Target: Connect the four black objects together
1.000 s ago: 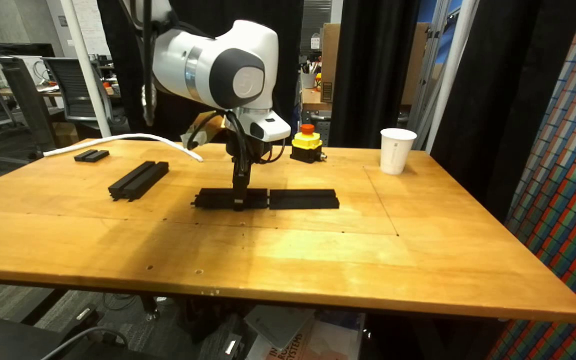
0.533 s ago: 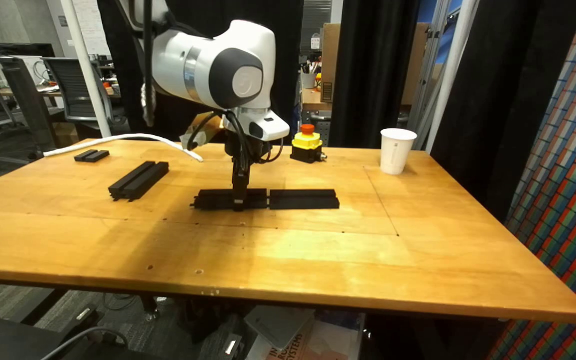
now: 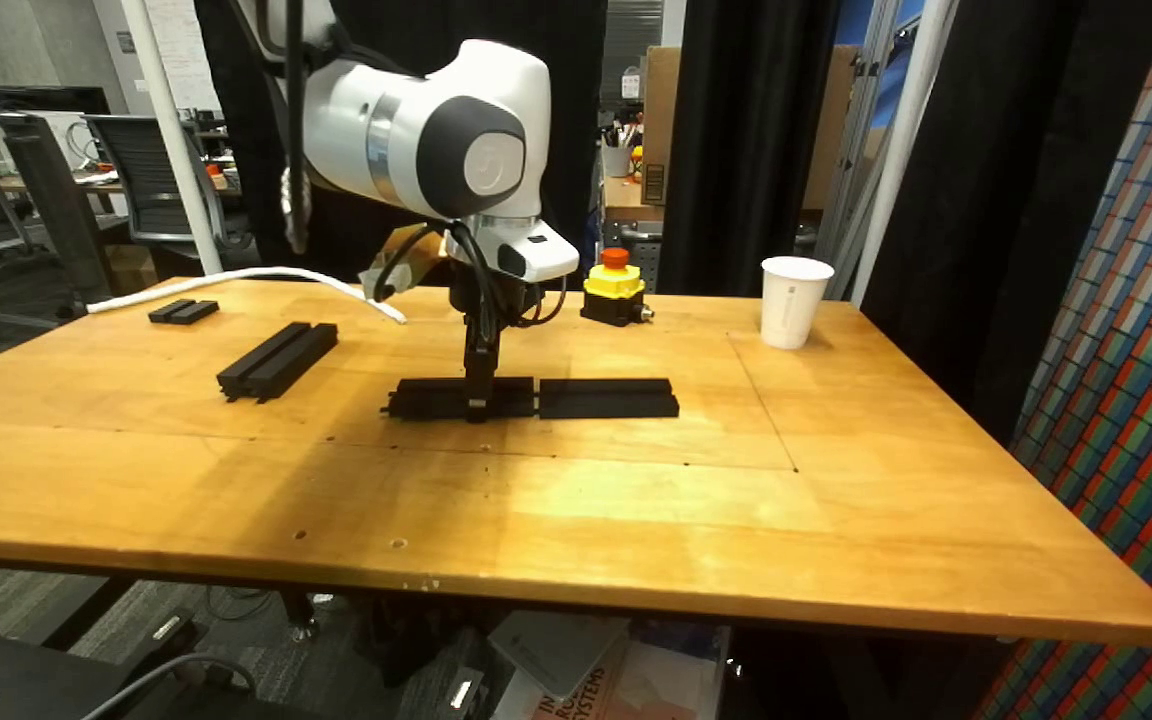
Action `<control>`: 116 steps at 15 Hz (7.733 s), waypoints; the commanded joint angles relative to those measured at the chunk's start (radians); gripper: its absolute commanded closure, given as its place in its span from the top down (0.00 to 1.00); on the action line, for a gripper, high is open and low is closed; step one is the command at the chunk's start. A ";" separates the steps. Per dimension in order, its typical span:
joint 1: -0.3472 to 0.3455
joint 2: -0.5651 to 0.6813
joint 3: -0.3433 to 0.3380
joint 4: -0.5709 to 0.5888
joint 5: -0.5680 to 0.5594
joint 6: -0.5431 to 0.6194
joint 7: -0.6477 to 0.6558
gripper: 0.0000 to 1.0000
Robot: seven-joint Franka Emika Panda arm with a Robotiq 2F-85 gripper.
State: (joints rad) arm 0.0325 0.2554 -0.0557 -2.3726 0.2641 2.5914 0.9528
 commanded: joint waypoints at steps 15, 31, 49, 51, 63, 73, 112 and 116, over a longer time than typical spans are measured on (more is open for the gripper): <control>-0.023 -0.042 0.002 -0.081 0.068 0.084 -0.024 0.47; -0.038 0.001 0.006 -0.009 0.070 0.040 -0.105 0.47; -0.051 0.037 0.003 0.050 0.082 -0.012 -0.116 0.47; -0.050 0.029 0.003 0.038 0.088 -0.011 -0.108 0.47; -0.045 0.002 0.001 0.003 0.100 -0.004 -0.096 0.47; -0.043 -0.010 0.003 -0.014 0.102 0.000 -0.096 0.47; -0.055 -0.036 0.000 -0.061 0.117 -0.017 -0.152 0.47; -0.058 -0.033 -0.001 -0.059 0.114 -0.018 -0.163 0.47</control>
State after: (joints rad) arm -0.0147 0.2375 -0.0557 -2.3958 0.3573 2.5780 0.8214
